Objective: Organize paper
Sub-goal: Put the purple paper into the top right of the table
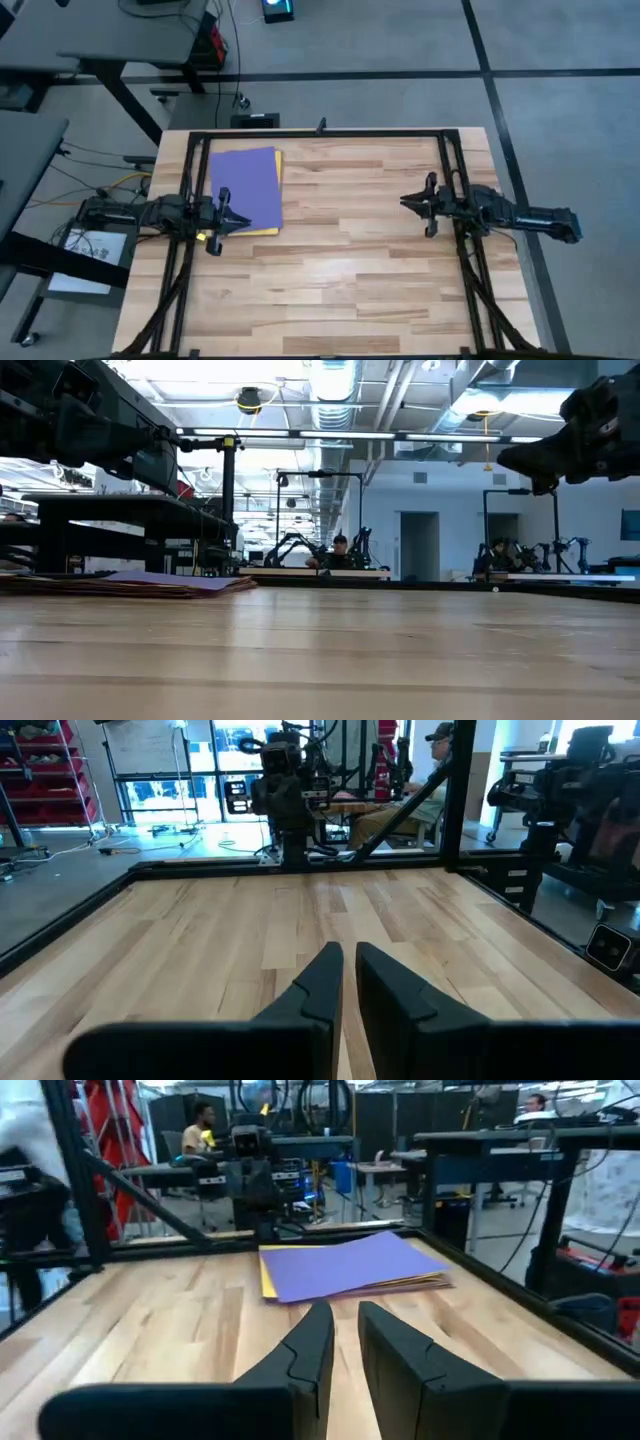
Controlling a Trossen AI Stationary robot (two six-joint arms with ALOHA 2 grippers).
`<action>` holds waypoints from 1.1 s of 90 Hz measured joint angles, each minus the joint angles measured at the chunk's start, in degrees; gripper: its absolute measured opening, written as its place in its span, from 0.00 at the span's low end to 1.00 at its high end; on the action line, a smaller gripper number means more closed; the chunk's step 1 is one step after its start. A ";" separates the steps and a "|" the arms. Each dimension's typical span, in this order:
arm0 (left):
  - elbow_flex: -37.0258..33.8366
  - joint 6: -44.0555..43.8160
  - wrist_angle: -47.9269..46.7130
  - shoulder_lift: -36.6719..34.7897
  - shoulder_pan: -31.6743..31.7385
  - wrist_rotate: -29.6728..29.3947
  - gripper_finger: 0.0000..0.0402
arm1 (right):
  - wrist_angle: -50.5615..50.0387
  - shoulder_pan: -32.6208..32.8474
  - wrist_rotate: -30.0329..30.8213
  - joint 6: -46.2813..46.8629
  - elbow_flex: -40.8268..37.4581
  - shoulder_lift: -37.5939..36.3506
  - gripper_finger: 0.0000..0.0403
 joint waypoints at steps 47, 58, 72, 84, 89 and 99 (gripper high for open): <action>0.00 -0.01 0.00 0.01 0.00 0.01 0.04 | 7.22 -5.80 13.17 52.05 0.00 0.94 0.11; 0.00 3.08 0.10 0.02 -0.02 -0.46 0.04 | 14.65 -7.75 18.91 55.44 0.25 3.48 0.11; 0.73 5.90 0.81 0.02 0.00 -2.82 0.04 | 19.23 -10.12 20.14 55.10 6.92 12.50 0.11; 1.26 0.05 2.55 0.02 0.14 -7.20 0.04 | 19.03 -10.30 17.51 48.88 17.97 28.42 0.11; 1.51 -1.68 3.70 0.00 0.17 -8.48 0.04 | 18.81 -10.32 15.43 45.65 23.23 36.87 0.11; 1.51 -1.22 3.19 0.05 0.17 -8.85 0.04 | 18.67 -10.37 8.07 39.40 34.91 54.24 0.11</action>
